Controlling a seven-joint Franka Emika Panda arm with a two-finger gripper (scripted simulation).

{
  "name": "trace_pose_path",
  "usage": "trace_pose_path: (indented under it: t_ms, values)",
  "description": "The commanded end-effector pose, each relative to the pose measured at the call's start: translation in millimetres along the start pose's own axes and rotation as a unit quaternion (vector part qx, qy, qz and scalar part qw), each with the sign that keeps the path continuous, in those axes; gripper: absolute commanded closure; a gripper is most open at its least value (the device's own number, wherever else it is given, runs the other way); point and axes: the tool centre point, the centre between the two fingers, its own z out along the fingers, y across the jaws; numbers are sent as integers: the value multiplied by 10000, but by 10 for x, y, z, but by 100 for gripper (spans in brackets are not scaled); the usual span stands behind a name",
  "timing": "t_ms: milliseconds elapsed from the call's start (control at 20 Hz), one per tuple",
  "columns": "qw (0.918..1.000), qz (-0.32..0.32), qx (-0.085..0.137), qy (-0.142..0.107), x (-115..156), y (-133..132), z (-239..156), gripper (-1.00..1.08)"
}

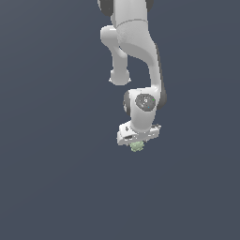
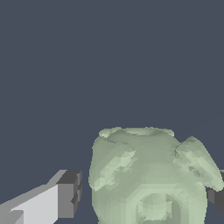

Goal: Pick up the object and move it to a goal position.

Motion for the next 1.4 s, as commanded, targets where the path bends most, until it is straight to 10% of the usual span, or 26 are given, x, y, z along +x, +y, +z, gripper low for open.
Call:
trace_pose_path:
  t_ms: [0,50,100,1350]
  values:
    - [10000,0,-1,8,12,1,38,-92]
    - [10000,0,-1,8,13,2,40,-92]
    - [10000,0,-1,8,13,2,40,108]
    - [10000,-3,-4,12,-52,146,-619,108]
